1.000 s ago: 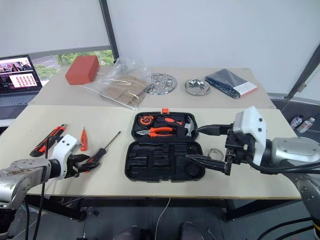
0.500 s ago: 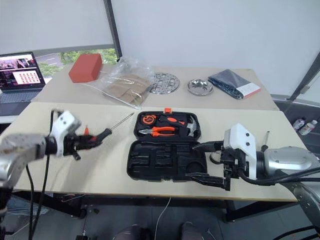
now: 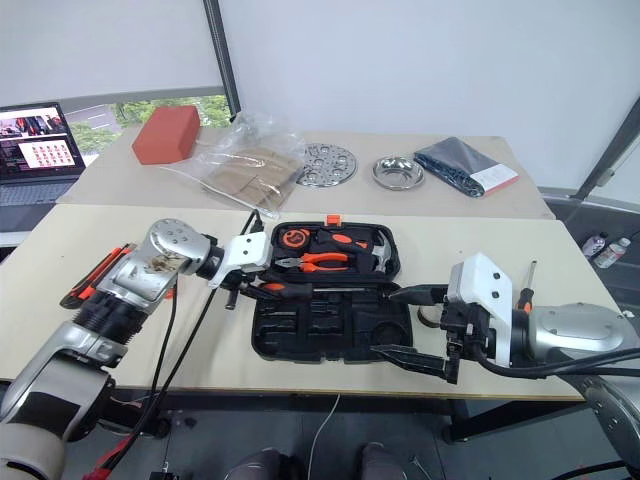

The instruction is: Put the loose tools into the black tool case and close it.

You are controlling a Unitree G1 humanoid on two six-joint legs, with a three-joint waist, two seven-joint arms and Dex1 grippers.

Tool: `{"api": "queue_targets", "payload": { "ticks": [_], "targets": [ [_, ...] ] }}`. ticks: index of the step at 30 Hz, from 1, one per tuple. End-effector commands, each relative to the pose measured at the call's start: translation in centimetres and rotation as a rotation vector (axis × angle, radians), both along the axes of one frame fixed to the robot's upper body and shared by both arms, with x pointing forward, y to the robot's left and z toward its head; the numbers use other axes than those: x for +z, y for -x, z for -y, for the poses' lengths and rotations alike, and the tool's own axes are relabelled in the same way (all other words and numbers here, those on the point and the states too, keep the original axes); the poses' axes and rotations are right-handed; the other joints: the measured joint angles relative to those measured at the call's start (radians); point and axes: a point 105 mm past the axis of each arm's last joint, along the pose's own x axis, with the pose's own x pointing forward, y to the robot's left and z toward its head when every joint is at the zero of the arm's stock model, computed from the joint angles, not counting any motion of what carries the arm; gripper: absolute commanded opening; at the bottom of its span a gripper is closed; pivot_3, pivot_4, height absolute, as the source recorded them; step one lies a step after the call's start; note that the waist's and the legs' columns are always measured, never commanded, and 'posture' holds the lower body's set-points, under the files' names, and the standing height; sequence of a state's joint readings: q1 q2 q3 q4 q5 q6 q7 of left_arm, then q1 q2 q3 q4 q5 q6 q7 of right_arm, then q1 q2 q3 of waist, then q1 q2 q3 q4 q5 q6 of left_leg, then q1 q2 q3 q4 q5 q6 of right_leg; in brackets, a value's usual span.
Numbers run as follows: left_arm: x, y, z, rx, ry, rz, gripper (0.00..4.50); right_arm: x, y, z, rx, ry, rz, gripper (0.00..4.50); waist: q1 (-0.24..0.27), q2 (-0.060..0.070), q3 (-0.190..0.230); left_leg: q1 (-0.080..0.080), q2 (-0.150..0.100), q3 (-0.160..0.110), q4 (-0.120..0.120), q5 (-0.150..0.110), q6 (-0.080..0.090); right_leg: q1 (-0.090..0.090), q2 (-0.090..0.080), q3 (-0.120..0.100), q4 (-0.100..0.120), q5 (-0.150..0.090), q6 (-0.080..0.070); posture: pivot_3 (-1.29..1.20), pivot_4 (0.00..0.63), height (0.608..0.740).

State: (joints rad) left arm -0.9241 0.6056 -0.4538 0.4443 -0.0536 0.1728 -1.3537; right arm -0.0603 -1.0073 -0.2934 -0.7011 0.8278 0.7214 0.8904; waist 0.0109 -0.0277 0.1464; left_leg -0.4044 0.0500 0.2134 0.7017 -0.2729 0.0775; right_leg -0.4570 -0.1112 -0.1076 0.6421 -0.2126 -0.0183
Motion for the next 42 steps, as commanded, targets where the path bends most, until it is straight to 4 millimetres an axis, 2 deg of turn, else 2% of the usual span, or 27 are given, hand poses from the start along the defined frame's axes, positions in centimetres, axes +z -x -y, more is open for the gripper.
{"api": "queue_targets", "payload": {
  "ticks": [1, 6, 7, 11, 16, 18, 21, 26, 31, 37, 42],
  "targets": [
    [1.2, -0.8, 0.7, -0.017, 0.006, 0.036, 0.96, 1.2, 0.2, 0.1, -0.017, -0.011, 0.067, 4.50, 0.000, 0.000, 0.000, -0.002, 0.000, -0.001, 0.001, 0.000, 0.000, 0.000, 0.000, -0.002, 0.000, 0.000, 0.000, 0.00, 0.150, 0.736],
    [1.1, -0.8, 1.1, -0.023, 0.016, 0.021, 0.96, 1.2, 0.3, 0.2, -0.033, -0.020, 0.071, 4.50, 0.001, 0.000, 0.000, -0.004, 0.000, -0.006, 0.005, -0.001, 0.002, 0.001, -0.001, -0.005, 0.000, 0.000, 0.001, 0.00, 0.150, 0.736],
    [1.2, -0.8, 1.2, -0.022, 0.026, 0.018, 1.46, 1.2, 0.3, 0.2, -0.036, -0.024, 0.073, 4.50, 0.001, 0.000, 0.000, -0.005, 0.000, -0.007, 0.006, -0.001, 0.002, 0.001, -0.001, -0.006, 0.000, 0.000, 0.001, 0.00, 0.150, 0.736],
    [2.0, -0.7, 1.6, -0.023, 0.059, 0.007, 2.57, 1.3, 0.4, 0.1, -0.038, -0.037, 0.074, 4.50, 0.001, 0.000, 0.000, -0.010, 0.000, -0.011, 0.010, -0.001, 0.002, 0.001, -0.002, -0.011, 0.001, 0.000, 0.001, 0.00, 0.150, 0.736],
    [3.7, -0.4, 2.3, -0.037, 0.106, 0.004, 4.38, 1.3, 0.3, 0.2, -0.046, -0.046, 0.072, 4.50, 0.002, 0.000, 0.000, -0.011, 0.000, -0.014, 0.012, -0.001, 0.003, 0.001, -0.003, -0.013, 0.001, 0.000, 0.001, 0.00, 0.150, 0.736],
    [3.9, -0.2, 2.5, -0.043, 0.112, 0.000, 4.44, 1.3, 0.3, 0.2, -0.048, -0.049, 0.072, 4.50, 0.002, 0.000, 0.000, -0.011, 0.000, -0.014, 0.013, -0.002, 0.003, 0.002, -0.003, -0.014, 0.002, 0.000, 0.001, 0.00, 0.150, 0.736],
    [4.0, -0.3, 3.0, -0.033, 0.135, -0.014, 3.81, 1.3, 0.2, 0.2, -0.050, -0.051, 0.074, 4.50, 0.002, 0.000, 0.000, -0.011, -0.001, -0.015, 0.013, -0.002, 0.004, 0.002, -0.003, -0.014, 0.002, 0.000, 0.002, 0.00, 0.150, 0.736],
    [1.9, -1.5, 4.1, 0.008, 0.103, -0.001, 2.00, 1.3, -0.3, 0.4, -0.070, -0.055, 0.083, 4.50, 0.002, 0.000, 0.000, -0.011, -0.001, -0.015, 0.013, -0.002, 0.004, 0.002, -0.003, -0.014, 0.002, 0.000, 0.002, 0.00, 0.150, 0.736],
    [0.5, -1.5, 5.1, -0.012, 0.061, -0.005, 0.03, 1.3, -0.3, 0.6, -0.086, -0.062, 0.085, 4.50, 0.001, 0.000, 0.000, -0.011, -0.001, -0.015, 0.013, -0.002, 0.004, 0.002, -0.002, -0.014, 0.002, 0.000, 0.002, 0.00, 0.150, 0.736],
    [-3.0, -0.8, 4.4, -0.075, -0.099, -0.003, 0.03, 1.2, -0.4, 0.8, -0.120, -0.077, 0.085, 4.50, 0.002, 0.000, -0.001, -0.011, -0.001, -0.016, 0.013, -0.002, 0.004, 0.003, -0.003, -0.014, 0.002, 0.000, 0.002, 0.00, 0.150, 0.736],
    [-3.0, -0.8, 4.4, -0.080, -0.086, 0.000, 0.03, 0.8, -0.7, 1.9, -0.200, -0.076, 0.092, 4.50, 0.002, 0.000, -0.004, -0.010, -0.001, -0.017, 0.014, -0.002, 0.005, 0.005, -0.003, -0.015, 0.002, 0.000, 0.002, 0.00, 0.150, 0.736]
  ]
}}
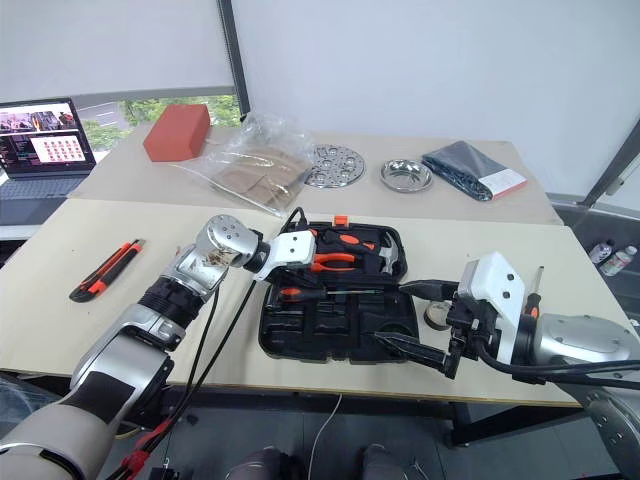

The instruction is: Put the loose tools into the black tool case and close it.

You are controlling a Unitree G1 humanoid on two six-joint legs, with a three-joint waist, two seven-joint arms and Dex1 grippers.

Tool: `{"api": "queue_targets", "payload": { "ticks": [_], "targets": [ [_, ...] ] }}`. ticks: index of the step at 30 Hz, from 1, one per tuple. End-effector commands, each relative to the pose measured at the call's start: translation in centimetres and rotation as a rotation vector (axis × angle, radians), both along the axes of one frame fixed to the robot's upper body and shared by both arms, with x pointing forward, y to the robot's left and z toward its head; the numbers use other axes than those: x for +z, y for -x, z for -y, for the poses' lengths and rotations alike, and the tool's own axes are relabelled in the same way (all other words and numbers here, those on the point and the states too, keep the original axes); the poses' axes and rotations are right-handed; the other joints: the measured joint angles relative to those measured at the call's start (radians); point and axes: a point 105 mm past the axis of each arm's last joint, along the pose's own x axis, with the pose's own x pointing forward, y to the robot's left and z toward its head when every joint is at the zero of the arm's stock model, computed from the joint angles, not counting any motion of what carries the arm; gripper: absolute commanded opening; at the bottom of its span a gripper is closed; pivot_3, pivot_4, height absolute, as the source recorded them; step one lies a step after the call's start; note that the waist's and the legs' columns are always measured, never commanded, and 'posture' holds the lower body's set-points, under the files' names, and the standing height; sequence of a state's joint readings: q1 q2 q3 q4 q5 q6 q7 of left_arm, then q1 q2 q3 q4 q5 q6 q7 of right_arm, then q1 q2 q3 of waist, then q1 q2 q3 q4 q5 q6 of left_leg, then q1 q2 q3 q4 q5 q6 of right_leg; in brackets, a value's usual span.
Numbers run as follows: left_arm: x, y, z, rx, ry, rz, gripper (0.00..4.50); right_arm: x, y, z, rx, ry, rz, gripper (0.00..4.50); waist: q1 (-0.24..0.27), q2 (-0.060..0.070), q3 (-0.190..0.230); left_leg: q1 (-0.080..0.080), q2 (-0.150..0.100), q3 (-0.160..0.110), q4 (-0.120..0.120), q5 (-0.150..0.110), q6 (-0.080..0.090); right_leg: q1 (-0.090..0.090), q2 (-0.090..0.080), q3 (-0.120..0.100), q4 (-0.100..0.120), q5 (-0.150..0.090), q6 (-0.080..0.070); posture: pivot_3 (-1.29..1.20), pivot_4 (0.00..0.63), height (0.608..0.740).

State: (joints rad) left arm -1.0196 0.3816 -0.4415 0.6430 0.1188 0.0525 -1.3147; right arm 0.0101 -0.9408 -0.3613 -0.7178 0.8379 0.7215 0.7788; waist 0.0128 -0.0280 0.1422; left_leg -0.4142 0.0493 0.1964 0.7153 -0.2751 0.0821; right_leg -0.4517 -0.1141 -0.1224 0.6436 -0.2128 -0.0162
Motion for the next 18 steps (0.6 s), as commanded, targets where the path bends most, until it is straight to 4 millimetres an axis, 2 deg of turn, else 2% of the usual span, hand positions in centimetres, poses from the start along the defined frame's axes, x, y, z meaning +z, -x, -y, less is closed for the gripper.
{"api": "queue_targets", "payload": {
  "ticks": [1, 8, 10, 12, 15, 16, 18],
  "targets": [
    [-2.2, 0.6, -0.7, 0.003, -0.062, -0.071, 0.03, 0.7, -0.1, 1.2, -0.077, -0.001, 0.056, 4.50, 0.000, 0.000, 0.000, 0.000, 0.000, 0.000, 0.000, 0.000, 0.000, 0.000, 0.000, 0.000, 0.000, 0.000, 0.000, 0.00, 0.150, 0.736],
    [-3.0, 1.2, -0.3, -0.041, -0.080, -0.056, 0.03, 0.2, -0.2, 2.0, -0.125, -0.015, 0.040, 4.50, -0.001, 0.001, 0.000, 0.002, 0.000, 0.000, 0.000, 0.000, 0.000, 0.002, 0.000, 0.000, 0.000, 0.000, 0.000, 0.00, 0.150, 0.736],
    [-2.0, 0.7, -0.1, -0.032, -0.035, -0.029, 0.03, -0.2, -0.5, 2.9, -0.173, 0.001, 0.037, 4.50, 0.001, 0.001, 0.000, 0.005, 0.000, -0.001, 0.000, -0.001, 0.001, 0.006, 0.000, 0.000, -0.001, 0.000, 0.000, 0.00, 0.150, 0.736],
    [0.6, 0.2, 0.1, 0.006, 0.100, -0.023, 0.03, -0.4, -0.7, 4.3, -0.255, 0.019, 0.041, 4.50, 0.003, 0.001, 0.000, 0.007, 0.000, -0.003, 0.000, -0.002, 0.003, 0.010, 0.000, -0.001, -0.002, -0.001, 0.001, 0.00, 0.150, 0.736],
    [5.0, 0.5, -0.7, 0.012, 0.333, -0.038, 0.75, -0.6, -0.4, 7.4, -0.425, 0.008, 0.032, 4.50, 0.001, 0.000, 0.000, 0.005, 0.000, -0.003, 0.000, -0.004, 0.006, 0.009, -0.001, 0.000, -0.003, -0.001, 0.003, 0.00, 0.150, 0.736],
    [6.5, 0.8, -1.3, 0.009, 0.408, -0.031, 1.17, -0.7, -0.1, 8.7, -0.496, 0.003, 0.030, 4.50, 0.001, 0.000, 0.000, 0.004, 0.000, -0.003, 0.000, -0.004, 0.006, 0.008, -0.001, 0.000, -0.002, -0.002, 0.003, 0.00, 0.150, 0.736],
    [9.2, 2.1, -2.8, -0.006, 0.536, -0.047, 1.90, -1.1, 0.9, 12.3, -0.705, -0.014, 0.023, 4.50, 0.000, 0.000, 0.000, 0.003, 0.000, -0.004, 0.000, -0.003, 0.005, 0.008, -0.001, 0.000, -0.002, -0.002, 0.004, 0.00, 0.150, 0.736]
  ]
}}
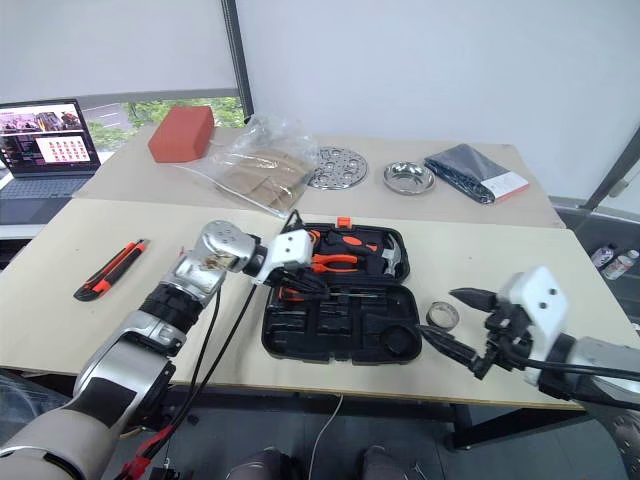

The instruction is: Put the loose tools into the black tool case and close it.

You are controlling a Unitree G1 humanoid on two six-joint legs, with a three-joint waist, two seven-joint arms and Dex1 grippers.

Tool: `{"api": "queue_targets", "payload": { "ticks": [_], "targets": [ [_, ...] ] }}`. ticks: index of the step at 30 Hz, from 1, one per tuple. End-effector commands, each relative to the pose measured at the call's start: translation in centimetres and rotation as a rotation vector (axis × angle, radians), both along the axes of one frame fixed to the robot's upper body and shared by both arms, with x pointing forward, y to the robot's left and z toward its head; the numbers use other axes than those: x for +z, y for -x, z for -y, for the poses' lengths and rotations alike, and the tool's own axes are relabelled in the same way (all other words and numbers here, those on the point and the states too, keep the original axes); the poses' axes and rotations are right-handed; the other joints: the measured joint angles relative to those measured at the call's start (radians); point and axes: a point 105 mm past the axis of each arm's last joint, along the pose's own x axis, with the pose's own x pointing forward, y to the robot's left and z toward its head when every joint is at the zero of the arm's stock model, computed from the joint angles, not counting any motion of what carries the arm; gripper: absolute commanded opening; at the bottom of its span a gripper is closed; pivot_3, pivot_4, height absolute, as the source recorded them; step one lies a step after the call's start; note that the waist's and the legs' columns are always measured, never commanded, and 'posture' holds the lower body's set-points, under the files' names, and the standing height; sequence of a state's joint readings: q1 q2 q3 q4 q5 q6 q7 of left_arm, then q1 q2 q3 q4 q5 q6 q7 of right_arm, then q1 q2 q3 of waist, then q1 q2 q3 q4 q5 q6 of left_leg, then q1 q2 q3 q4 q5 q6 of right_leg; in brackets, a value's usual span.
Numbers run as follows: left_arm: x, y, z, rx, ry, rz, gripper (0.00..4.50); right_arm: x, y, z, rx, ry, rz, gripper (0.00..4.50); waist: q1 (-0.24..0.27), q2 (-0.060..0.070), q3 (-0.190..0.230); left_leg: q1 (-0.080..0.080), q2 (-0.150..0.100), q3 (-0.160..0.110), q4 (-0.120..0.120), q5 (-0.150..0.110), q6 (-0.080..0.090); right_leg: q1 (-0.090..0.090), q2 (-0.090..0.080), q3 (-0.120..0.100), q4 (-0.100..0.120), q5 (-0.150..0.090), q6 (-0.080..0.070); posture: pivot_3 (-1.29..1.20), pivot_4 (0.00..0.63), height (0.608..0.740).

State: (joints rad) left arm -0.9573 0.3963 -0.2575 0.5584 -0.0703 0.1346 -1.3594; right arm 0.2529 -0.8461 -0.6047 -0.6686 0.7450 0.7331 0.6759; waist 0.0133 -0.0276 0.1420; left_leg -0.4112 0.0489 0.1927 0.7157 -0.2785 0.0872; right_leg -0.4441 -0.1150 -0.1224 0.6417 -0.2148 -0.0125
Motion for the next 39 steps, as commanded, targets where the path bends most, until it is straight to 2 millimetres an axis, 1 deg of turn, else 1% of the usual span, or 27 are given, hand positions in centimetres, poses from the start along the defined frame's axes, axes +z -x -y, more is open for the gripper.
{"api": "queue_targets", "payload": {
  "ticks": [1, 3, 4, 6, 7, 9, 11, 12, 14, 16, 17, 18, 20, 24, 27, 29, 31, 33, 37, 39],
  "targets": [
    [6.7, 2.3, -2.3, -0.036, 0.254, 0.016, 2.33, 0.5, 1.5, 6.3, -0.356, 0.007, 0.044, 4.50, -0.001, 0.000, 0.000, 0.000, 0.000, 0.000, 0.000, 0.000, 0.000, 0.000, 0.000, 0.000, 0.000, 0.000, 0.000, 0.00, 0.150, 0.736],
    [7.7, 4.1, -3.2, -0.088, 0.276, -0.075, 3.02, 0.0, 2.6, 8.6, -0.483, 0.003, 0.044, 4.50, -0.001, 0.001, 0.000, 0.002, -0.001, 0.000, -0.001, 0.000, -0.001, 0.002, 0.000, 0.001, 0.001, -0.002, 0.003, 0.00, 0.150, 0.736],
    [8.0, 5.0, -3.6, -0.113, 0.281, -0.110, 3.38, -0.3, 3.1, 9.4, -0.532, 0.000, 0.043, 4.50, -0.002, 0.003, -0.001, 0.003, -0.001, 0.000, -0.001, 0.000, -0.001, 0.003, 0.000, 0.001, 0.001, -0.002, 0.003, 0.00, 0.150, 0.736],
    [8.3, 6.5, -4.0, -0.154, 0.273, -0.139, 4.19, -0.9, 4.0, 10.9, -0.627, -0.026, 0.037, 4.50, -0.003, 0.005, -0.001, 0.007, -0.001, 0.000, -0.001, -0.001, -0.002, 0.006, 0.000, 0.002, 0.001, -0.007, 0.011, 0.00, 0.150, 0.736],
    [8.4, 7.0, -4.1, -0.169, 0.263, -0.153, 4.44, -1.2, 4.4, 11.4, -0.663, -0.039, 0.032, 4.50, -0.003, 0.005, -0.002, 0.008, -0.001, 0.000, -0.001, -0.001, -0.002, 0.007, 0.000, 0.003, 0.001, -0.007, 0.012, 0.00, 0.150, 0.736],
    [8.4, 7.8, -4.2, -0.190, 0.249, -0.171, 4.44, -2.1, 4.7, 11.9, -0.707, -0.055, 0.016, 4.50, -0.003, 0.006, -0.001, 0.009, -0.002, -0.001, -0.001, -0.001, -0.002, 0.008, 0.000, 0.005, 0.001, -0.008, 0.012, 0.00, 0.150, 0.736],
    [8.4, 8.1, -4.2, -0.192, 0.244, -0.179, 4.44, -2.6, 4.5, 11.8, -0.714, -0.056, 0.009, 4.50, -0.003, 0.006, -0.001, 0.009, -0.002, -0.001, -0.001, -0.003, -0.006, 0.007, 0.001, 0.008, 0.001, -0.007, 0.011, 0.00, 0.150, 0.736],
    [8.4, 8.2, -4.2, -0.196, 0.241, -0.183, 4.44, -2.9, 4.0, 11.7, -0.715, -0.060, 0.008, 4.50, -0.004, 0.008, -0.001, 0.009, -0.002, -0.001, -0.001, -0.005, -0.009, 0.007, 0.001, 0.010, 0.002, -0.007, 0.011, 0.00, 0.150, 0.736],
    [8.6, 8.4, -4.1, -0.202, 0.238, -0.187, 4.44, -3.3, 3.2, 11.6, -0.718, -0.064, 0.008, 4.50, -0.008, 0.008, -0.002, 0.011, -0.003, -0.001, -0.002, -0.005, -0.009, 0.008, 0.003, 0.016, 0.003, -0.007, 0.011, 0.00, 0.150, 0.736],
    [8.7, 8.5, -3.8, -0.209, 0.236, -0.188, 4.44, -3.8, 1.9, 11.4, -0.718, -0.076, 0.011, 4.50, -0.013, 0.009, -0.002, 0.011, -0.003, -0.001, -0.002, -0.005, -0.009, 0.008, 0.003, 0.021, 0.003, -0.007, 0.011, 0.00, 0.150, 0.736],
    [8.8, 8.6, -3.7, -0.212, 0.232, -0.185, 4.44, -4.1, 0.9, 11.4, -0.721, -0.081, 0.014, 4.50, -0.016, 0.010, -0.002, 0.011, -0.003, -0.001, -0.002, -0.004, -0.008, 0.007, 0.004, 0.022, 0.004, -0.007, 0.011, 0.00, 0.150, 0.736],
    [8.8, 8.7, -3.5, -0.215, 0.226, -0.175, 4.44, -4.5, -0.3, 11.5, -0.734, -0.085, 0.017, 4.50, -0.021, 0.009, -0.002, 0.011, -0.003, -0.001, -0.003, -0.001, -0.003, 0.007, 0.004, 0.023, 0.004, -0.007, 0.010, 0.00, 0.150, 0.736],
    [8.7, 8.8, -3.4, -0.217, 0.213, -0.162, 4.44, -5.2, -2.3, 11.9, -0.773, -0.092, 0.017, 4.50, -0.026, 0.011, -0.001, 0.011, -0.004, 0.000, -0.003, -0.001, -0.003, 0.007, 0.006, 0.024, 0.004, -0.007, 0.010, 0.00, 0.150, 0.736],
    [8.3, 8.9, -3.2, -0.219, 0.190, -0.138, 4.44, -6.6, -5.6, 12.8, -0.852, -0.117, 0.011, 4.50, -0.028, 0.014, 0.000, 0.011, -0.004, 0.002, -0.004, 0.000, -0.004, 0.005, 0.007, 0.025, 0.004, -0.007, 0.010, 0.00, 0.150, 0.736],
    [8.3, 8.9, -3.1, -0.218, 0.183, -0.130, 4.44, -7.4, -7.0, 12.8, -0.859, -0.127, -0.003, 4.50, -0.024, 0.016, 0.001, 0.011, -0.005, 0.002, -0.004, 0.001, -0.005, 0.005, 0.009, 0.025, 0.005, -0.008, 0.008, 0.00, 0.150, 0.736],
    [8.2, 8.8, -3.1, -0.209, 0.176, -0.121, 4.44, -8.5, -8.0, 13.1, -0.895, -0.138, -0.030, 4.50, -0.025, 0.016, 0.001, 0.011, -0.005, 0.002, -0.004, 0.001, -0.005, 0.006, 0.010, 0.026, 0.005, -0.008, 0.007, 0.00, 0.150, 0.736],
    [8.1, 8.7, -3.2, -0.201, 0.171, -0.118, 4.50, -9.4, -8.6, 13.2, -0.921, -0.151, -0.046, 4.01, -0.027, 0.016, 0.001, 0.011, -0.006, 0.002, -0.005, 0.001, -0.005, 0.005, 0.010, 0.027, 0.005, -0.008, 0.007, 0.00, 0.150, 0.736],
    [8.0, 8.7, -3.3, -0.198, 0.165, -0.120, 4.50, -9.9, -9.0, 13.2, -0.933, -0.165, -0.042, 3.56, -0.028, 0.016, 0.001, 0.011, -0.006, 0.002, -0.005, 0.001, -0.005, 0.005, 0.010, 0.027, 0.005, -0.008, 0.007, 0.00, 0.150, 0.736],
    [7.6, 8.6, -3.7, -0.181, 0.151, -0.121, 4.50, -9.6, -9.1, 12.8, -0.955, -0.176, 0.004, 2.14, -0.029, 0.016, 0.001, 0.012, -0.006, 0.003, -0.005, 0.001, -0.005, 0.006, 0.010, 0.027, 0.005, -0.009, 0.008, 0.00, 0.150, 0.736],
    [7.4, 8.5, -4.0, -0.164, 0.145, -0.122, 4.50, -8.8, -9.1, 12.5, -0.944, -0.173, 0.060, 1.51, -0.029, 0.016, 0.001, 0.012, -0.006, 0.003, -0.005, 0.001, -0.005, 0.006, 0.010, 0.027, 0.005, -0.009, 0.009, 0.00, 0.150, 0.736]
  ]
}}
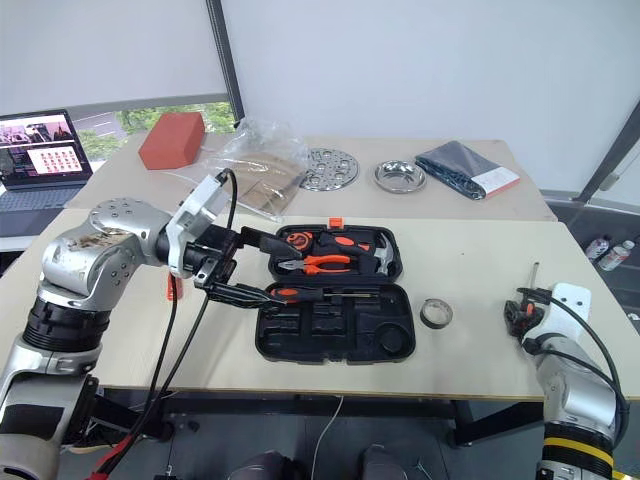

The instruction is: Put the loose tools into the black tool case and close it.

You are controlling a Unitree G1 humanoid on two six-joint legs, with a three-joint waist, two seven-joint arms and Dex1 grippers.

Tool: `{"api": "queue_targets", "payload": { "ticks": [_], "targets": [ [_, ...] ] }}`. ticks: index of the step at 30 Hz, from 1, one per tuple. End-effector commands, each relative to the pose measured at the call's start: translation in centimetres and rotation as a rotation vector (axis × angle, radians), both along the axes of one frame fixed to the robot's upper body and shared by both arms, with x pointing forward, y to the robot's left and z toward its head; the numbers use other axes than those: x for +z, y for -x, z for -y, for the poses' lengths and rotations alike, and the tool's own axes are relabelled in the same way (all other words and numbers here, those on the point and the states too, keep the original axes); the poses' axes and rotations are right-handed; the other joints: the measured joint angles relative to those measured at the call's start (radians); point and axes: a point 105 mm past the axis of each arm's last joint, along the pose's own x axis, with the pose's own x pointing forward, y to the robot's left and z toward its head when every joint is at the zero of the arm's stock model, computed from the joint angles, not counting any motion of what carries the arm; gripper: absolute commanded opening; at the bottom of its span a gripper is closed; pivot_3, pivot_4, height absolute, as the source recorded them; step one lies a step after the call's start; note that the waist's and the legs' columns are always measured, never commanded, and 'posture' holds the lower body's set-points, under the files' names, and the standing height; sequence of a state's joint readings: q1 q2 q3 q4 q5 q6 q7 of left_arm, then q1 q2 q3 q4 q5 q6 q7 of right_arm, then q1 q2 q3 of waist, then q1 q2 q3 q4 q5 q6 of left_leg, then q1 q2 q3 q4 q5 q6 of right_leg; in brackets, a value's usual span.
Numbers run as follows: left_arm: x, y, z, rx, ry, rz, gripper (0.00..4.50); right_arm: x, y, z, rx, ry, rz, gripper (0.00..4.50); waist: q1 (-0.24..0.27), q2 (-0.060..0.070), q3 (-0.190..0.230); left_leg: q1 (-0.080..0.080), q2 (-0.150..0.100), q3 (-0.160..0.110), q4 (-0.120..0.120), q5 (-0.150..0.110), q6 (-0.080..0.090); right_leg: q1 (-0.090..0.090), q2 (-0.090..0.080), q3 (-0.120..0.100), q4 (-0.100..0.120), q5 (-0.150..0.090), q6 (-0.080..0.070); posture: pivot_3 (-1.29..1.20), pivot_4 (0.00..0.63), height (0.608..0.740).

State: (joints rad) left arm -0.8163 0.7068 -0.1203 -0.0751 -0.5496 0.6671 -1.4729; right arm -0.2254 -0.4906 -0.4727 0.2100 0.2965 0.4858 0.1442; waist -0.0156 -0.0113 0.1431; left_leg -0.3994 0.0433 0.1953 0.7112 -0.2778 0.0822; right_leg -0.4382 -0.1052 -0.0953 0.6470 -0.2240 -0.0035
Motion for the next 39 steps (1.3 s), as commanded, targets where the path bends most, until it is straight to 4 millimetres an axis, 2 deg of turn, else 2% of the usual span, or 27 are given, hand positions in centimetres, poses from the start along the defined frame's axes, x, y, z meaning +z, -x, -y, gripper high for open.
{"api": "queue_targets", "payload": {
  "ticks": [1, 2, 3, 6, 8, 10, 14, 17, 20, 24, 28, 35, 37, 38, 39],
  "targets": [
    [0.2, 0.1, -0.5, 0.016, -0.015, 0.044, 4.50, 2.1, 0.1, -0.1, 0.001, 0.054, 0.104, 1.18, 0.000, 0.000, 0.000, 0.000, 0.000, 0.000, 0.000, 0.000, 0.000, 0.000, 0.000, 0.000, 0.000, 0.000, 0.000, 0.00, 0.150, 0.736],
    [0.1, 0.0, -0.8, 0.029, -0.023, 0.046, 4.50, 3.1, -0.2, -0.5, 0.041, 0.073, 0.140, 0.99, -0.001, 0.000, 0.000, 0.000, 0.000, 0.000, 0.000, 0.000, 0.000, 0.000, 0.000, 0.000, 0.000, 0.000, 0.000, 0.00, 0.150, 0.736],
    [-0.1, -0.1, -1.0, 0.040, -0.030, 0.046, 4.50, 4.1, -0.5, -1.1, 0.101, 0.107, 0.169, 1.00, -0.002, 0.002, 0.001, 0.000, 0.000, 0.000, 0.000, 0.000, 0.000, 0.000, 0.000, 0.000, 0.000, 0.000, 0.000, 0.00, 0.150, 0.736],
    [-0.6, -0.2, -2.1, 0.074, -0.058, 0.033, 4.50, 7.5, -1.8, -4.6, 0.383, 0.162, 0.250, 1.00, -0.005, 0.007, 0.005, 0.000, 0.000, 0.001, 0.000, 0.000, 0.000, 0.000, 0.000, 0.001, 0.000, 0.000, 0.001, 0.00, 0.150, 0.736],
    [-1.3, -0.3, -3.1, 0.101, -0.091, 0.027, 4.50, 10.0, -2.4, -8.7, 0.682, 0.167, 0.272, 1.00, -0.016, 0.010, 0.007, 0.000, 0.000, 0.002, 0.000, 0.000, 0.000, -0.001, 0.000, 0.002, 0.000, -0.002, 0.004, 0.00, 0.150, 0.736],
    [-1.9, -0.1, -4.0, 0.121, -0.115, 0.020, 4.50, 11.4, -2.1, -12.8, 0.974, 0.206, 0.250, 1.00, -0.027, 0.012, 0.008, 0.001, 0.001, 0.002, -0.001, 0.000, 0.000, -0.001, 0.001, 0.003, 0.001, -0.002, 0.004, 0.00, 0.150, 0.736],
    [-2.5, 0.6, -4.7, 0.133, -0.134, -0.005, 4.50, 11.6, -0.3, -18.8, 1.415, 0.222, 0.161, 1.00, -0.025, 0.010, 0.008, 0.002, 0.004, 0.001, -0.001, 0.001, -0.002, -0.001, 0.005, 0.003, 0.000, -0.002, 0.001, 0.00, 0.150, 0.736],
    [-2.8, 0.8, -5.1, 0.141, -0.152, 0.004, 4.50, 10.6, 0.8, -21.6, 1.656, 0.307, 0.073, 1.00, -0.014, 0.009, 0.008, 0.000, 0.005, 0.000, -0.001, 0.001, -0.003, -0.001, 0.007, 0.003, 0.000, 0.000, -0.006, 0.00, 0.150, 0.736],
    [-2.9, 0.9, -5.2, 0.155, -0.151, 0.001, 4.50, 9.6, 0.2, -22.7, 1.732, 0.394, 0.028, 1.00, 0.004, 0.009, 0.008, -0.003, 0.004, 0.000, 0.000, 0.000, -0.002, -0.004, 0.006, 0.003, 0.000, 0.000, -0.006, 0.00, 0.150, 0.736],
    [-2.8, 0.9, -5.5, 0.170, -0.154, 0.007, 4.50, 7.7, -0.7, -22.7, 1.769, 0.543, -0.060, 1.00, 0.011, 0.008, 0.009, -0.006, 0.002, 0.000, 0.001, 0.000, -0.002, -0.006, 0.004, 0.001, 0.000, 0.000, -0.006, 0.00, 0.150, 0.736],
    [-2.7, 0.7, -5.6, 0.186, -0.151, 0.014, 4.50, 7.2, -1.8, -22.3, 1.728, 0.570, -0.083, 1.00, 0.008, 0.008, 0.009, -0.006, 0.002, 0.000, 0.001, 0.000, -0.002, -0.006, 0.004, 0.001, 0.000, 0.000, -0.006, 0.00, 0.150, 0.736],
    [-2.5, 0.4, -5.5, 0.188, -0.144, 0.019, 4.50, 6.1, -1.5, -21.0, 1.715, 0.558, -0.149, 1.00, 0.002, 0.008, 0.009, -0.005, 0.003, 0.000, 0.001, 0.000, -0.002, -0.006, 0.005, 0.001, 0.001, -0.001, -0.006, 0.00, 0.150, 0.736],
    [-2.5, 0.4, -5.5, 0.185, -0.143, 0.020, 4.50, 6.2, -1.5, -21.0, 1.710, 0.551, -0.145, 2.02, 0.003, 0.008, 0.009, -0.005, 0.003, 0.000, 0.001, 0.000, -0.002, -0.006, 0.005, 0.001, 0.001, 0.000, -0.006, 0.00, 0.150, 0.736],
    [-2.6, 0.3, -5.4, 0.183, -0.143, 0.020, 4.50, 6.5, -1.7, -21.1, 1.697, 0.541, -0.126, 2.20, 0.004, 0.008, 0.009, -0.005, 0.003, 0.000, 0.001, 0.000, -0.002, -0.005, 0.005, 0.001, 0.001, 0.000, -0.006, 0.00, 0.150, 0.736],
    [-2.6, 0.3, -5.4, 0.181, -0.142, 0.020, 4.50, 6.9, -1.8, -21.4, 1.684, 0.523, -0.104, 2.56, 0.003, 0.008, 0.009, -0.005, 0.003, 0.000, 0.002, 0.000, -0.002, -0.005, 0.005, 0.001, 0.001, -0.001, -0.006, 0.00, 0.150, 0.736]
  ]
}}
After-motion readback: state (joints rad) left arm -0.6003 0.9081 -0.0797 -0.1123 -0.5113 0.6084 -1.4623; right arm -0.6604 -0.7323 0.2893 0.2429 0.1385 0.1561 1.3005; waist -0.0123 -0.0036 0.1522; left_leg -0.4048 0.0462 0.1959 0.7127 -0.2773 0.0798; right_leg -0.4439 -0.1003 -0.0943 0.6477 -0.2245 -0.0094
